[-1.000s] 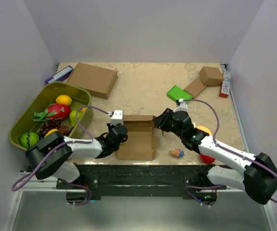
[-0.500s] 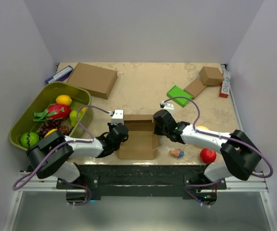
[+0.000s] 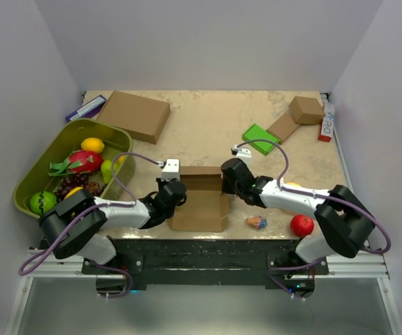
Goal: Fold the paper box
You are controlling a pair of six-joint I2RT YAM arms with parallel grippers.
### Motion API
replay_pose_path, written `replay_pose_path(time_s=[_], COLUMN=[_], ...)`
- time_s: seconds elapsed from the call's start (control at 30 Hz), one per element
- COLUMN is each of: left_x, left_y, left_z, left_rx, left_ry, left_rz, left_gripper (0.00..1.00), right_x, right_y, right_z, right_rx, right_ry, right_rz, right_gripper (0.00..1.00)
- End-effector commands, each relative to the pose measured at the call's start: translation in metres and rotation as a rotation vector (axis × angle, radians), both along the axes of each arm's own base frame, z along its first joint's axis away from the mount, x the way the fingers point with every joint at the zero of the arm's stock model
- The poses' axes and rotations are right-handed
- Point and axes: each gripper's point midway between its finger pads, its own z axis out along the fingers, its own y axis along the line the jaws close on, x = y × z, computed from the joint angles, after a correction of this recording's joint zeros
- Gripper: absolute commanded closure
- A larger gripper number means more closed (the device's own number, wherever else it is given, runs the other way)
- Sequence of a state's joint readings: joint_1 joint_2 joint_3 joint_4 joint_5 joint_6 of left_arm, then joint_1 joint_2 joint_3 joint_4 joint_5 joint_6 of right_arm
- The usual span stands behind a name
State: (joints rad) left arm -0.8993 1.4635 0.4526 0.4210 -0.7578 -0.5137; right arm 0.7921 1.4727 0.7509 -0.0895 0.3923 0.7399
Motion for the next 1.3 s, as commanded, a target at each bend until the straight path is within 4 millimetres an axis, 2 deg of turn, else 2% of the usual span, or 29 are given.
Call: replay_pose_path(time_s=[0.0, 0.13, 0.23, 0.33, 0.53, 0.67, 0.73, 0.83, 1.1, 1.23, 1.27], left_x=[0.0, 0.001, 0.0, 0.001, 0.001, 0.002, 0.002, 0.002, 0.001, 0.0, 0.0], left_y=[-0.006, -0.007, -0.008, -0.006, -0.01, -0.008, -0.008, -0.009, -0.007, -0.006, -0.006], left_z=[-0.002, -0.002, -0.003, -0.002, -0.003, -0.003, -0.002, -0.002, -0.003, -0.003, -0.003], left_rx=[-0.004, -0.005, 0.0, 0.005, 0.011, 0.017, 0.017, 0.016, 0.018, 0.018, 0.018], left_ry=[0.007, 0.008, 0.009, 0.006, 0.01, 0.01, 0.008, 0.01, 0.012, 0.01, 0.01], left_rz=[-0.005, -0.008, -0.007, -0.005, -0.014, -0.008, -0.007, -0.009, -0.007, -0.004, -0.006], left_gripper=[1.0, 1.0, 1.0, 1.0, 1.0, 1.0, 1.0, 1.0, 1.0, 1.0, 1.0], right_x=[0.014, 0.016, 0.014, 0.008, 0.004, 0.0, 0.005, 0.006, 0.008, 0.009, 0.01], right_y=[0.03, 0.039, 0.038, 0.036, 0.03, 0.025, 0.02, 0.003, -0.019, -0.019, -0.014], right_z=[0.027, 0.019, -0.002, -0.01, 0.001, 0.033, 0.047, 0.047, 0.017, 0.009, 0.01], right_rx=[0.137, 0.146, 0.112, 0.118, 0.125, 0.171, 0.171, 0.096, 0.011, 0.007, 0.029], right_ry=[-0.088, -0.07, -0.021, -0.006, -0.028, -0.072, -0.102, -0.109, -0.068, -0.058, -0.062], right_rz=[0.05, 0.076, 0.067, 0.072, 0.071, 0.062, 0.034, -0.004, -0.069, -0.069, -0.055], right_gripper=[1.0, 1.0, 1.0, 1.0, 1.0, 1.0, 1.0, 1.0, 1.0, 1.0, 1.0])
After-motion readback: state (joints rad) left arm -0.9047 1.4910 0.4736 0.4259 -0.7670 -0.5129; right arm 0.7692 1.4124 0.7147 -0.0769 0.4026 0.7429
